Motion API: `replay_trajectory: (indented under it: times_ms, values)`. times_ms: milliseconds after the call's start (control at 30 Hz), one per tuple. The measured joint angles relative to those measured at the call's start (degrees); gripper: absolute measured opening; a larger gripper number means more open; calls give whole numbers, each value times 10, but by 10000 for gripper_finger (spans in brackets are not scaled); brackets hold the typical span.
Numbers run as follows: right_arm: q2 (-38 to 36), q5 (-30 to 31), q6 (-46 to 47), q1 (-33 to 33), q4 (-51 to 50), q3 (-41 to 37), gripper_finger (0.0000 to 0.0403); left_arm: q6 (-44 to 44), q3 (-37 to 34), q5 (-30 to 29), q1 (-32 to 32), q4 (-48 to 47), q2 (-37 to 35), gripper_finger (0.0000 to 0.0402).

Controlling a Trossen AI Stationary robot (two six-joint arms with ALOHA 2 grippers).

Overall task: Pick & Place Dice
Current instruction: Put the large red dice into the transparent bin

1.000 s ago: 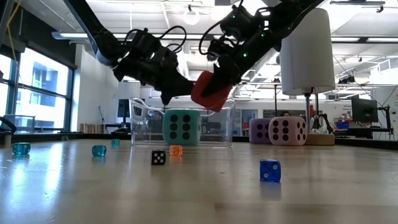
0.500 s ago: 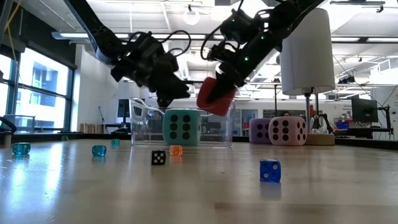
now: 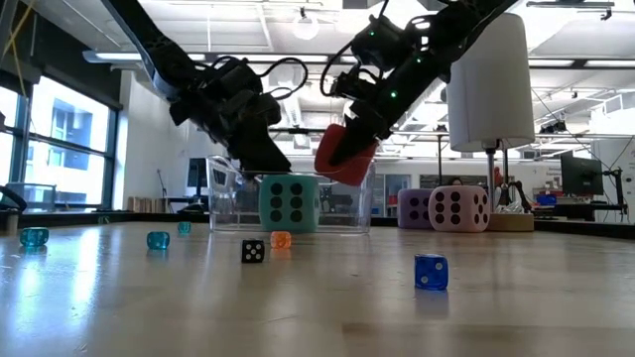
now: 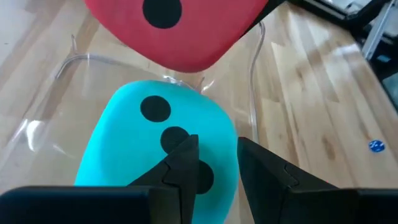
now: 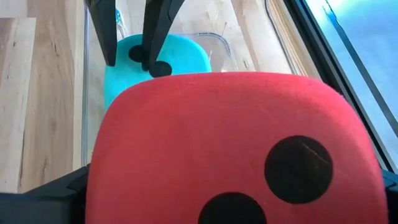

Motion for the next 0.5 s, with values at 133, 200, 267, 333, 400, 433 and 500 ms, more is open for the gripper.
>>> replay_trajectory:
  times_ms: [133, 200, 267, 333, 400, 433, 500]
  values:
    - [0, 0, 0, 0, -3, 0, 392, 20, 0, -47, -9, -29, -21, 110]
    - [0, 0, 0, 0, -5, 0, 392, 40, -1, -86, -18, -55, -38, 110]
    - [0, 0, 0, 0, -8, 0, 392, 62, -1, -134, -30, -83, -57, 110]
    - [0, -1, 0, 0, -9, 0, 392, 77, -1, -179, -44, -107, -74, 110]
    - [0, -2, 0, 0, -11, 0, 392, 79, -2, -214, -55, -123, -89, 110]
    - [0, -1, 0, 0, -11, 0, 392, 79, -2, -224, -58, -130, -98, 110]
    - [0, -2, 1, 0, -12, 0, 392, 80, -3, -248, -64, -139, -113, 110]
